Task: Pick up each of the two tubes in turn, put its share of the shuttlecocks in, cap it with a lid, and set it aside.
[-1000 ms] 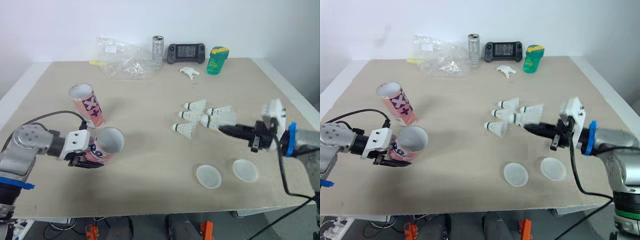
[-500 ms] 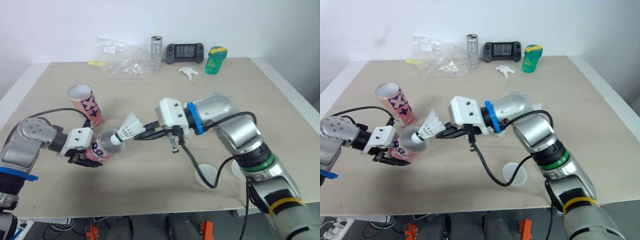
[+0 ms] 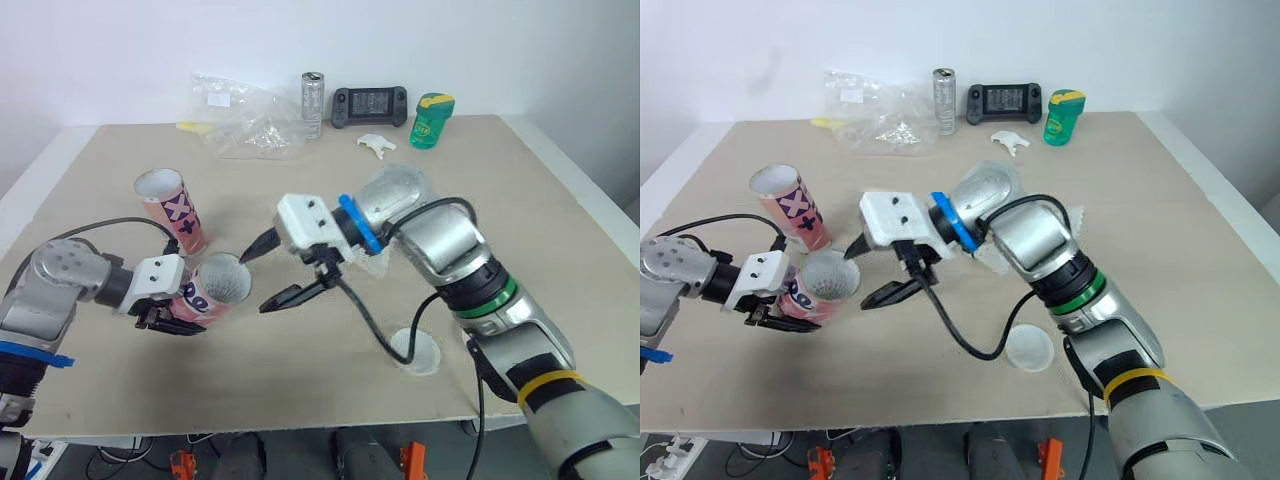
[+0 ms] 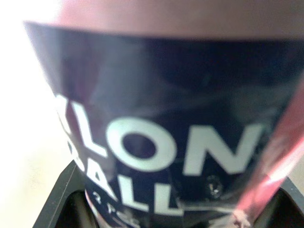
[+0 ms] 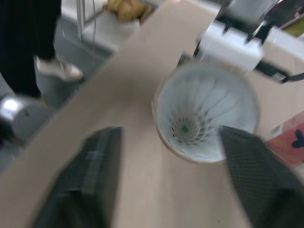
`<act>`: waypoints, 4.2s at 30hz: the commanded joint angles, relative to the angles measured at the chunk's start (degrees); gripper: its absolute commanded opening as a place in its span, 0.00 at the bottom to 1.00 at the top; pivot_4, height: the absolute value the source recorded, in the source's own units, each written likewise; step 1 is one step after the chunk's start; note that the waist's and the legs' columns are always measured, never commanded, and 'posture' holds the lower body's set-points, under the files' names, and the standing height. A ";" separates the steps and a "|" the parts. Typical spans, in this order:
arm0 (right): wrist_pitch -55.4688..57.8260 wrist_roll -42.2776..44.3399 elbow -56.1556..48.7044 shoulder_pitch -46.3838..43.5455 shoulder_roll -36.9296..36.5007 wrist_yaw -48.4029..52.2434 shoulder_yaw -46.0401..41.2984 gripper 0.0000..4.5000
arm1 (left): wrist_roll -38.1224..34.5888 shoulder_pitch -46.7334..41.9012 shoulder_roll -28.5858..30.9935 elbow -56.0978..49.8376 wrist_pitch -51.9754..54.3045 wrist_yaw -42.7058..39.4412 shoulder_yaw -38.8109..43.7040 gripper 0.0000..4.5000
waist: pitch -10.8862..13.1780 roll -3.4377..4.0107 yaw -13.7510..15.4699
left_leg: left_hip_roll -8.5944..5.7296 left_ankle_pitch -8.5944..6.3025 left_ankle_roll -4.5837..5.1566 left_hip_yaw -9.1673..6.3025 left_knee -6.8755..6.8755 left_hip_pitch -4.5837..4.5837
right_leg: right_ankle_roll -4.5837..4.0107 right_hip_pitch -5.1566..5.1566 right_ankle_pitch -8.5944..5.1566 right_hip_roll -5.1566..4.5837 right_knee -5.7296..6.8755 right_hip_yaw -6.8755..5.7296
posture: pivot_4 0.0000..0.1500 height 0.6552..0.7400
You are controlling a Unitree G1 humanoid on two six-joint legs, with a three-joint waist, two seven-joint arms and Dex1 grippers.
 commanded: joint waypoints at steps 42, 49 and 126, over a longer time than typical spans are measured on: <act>-2.04 -4.53 5.08 27.46 -7.36 -20.06 -14.68 0.01 | -3.60 14.64 1.93 -13.80 10.27 5.42 4.26 0.63 | -0.24 0.03 -0.25 | -0.15 -0.65 0.73 0.15 -0.01 0.10 | 0.14 0.15 -0.48 -0.06 -0.14 0.21 | 1.00 0.81; 3.75 4.70 -10.56 21.33 -7.41 -10.45 -11.61 0.01 | -3.46 14.09 1.67 -13.20 9.96 6.00 3.61 0.63 | -0.20 0.09 -0.25 | -0.13 -0.65 0.73 0.08 0.00 0.12 | 0.14 0.17 -0.46 -0.05 -0.12 0.16 | 1.00 0.81; -12.07 -6.58 36.74 23.18 -18.11 -9.09 -24.74 0.03 | -4.04 14.93 3.03 -13.11 8.94 5.78 2.96 0.63 | -0.10 0.28 -0.55 | -0.19 -0.97 1.11 0.55 -0.08 0.92 | 0.16 0.71 -0.71 -0.11 -0.14 0.59 | 1.00 0.81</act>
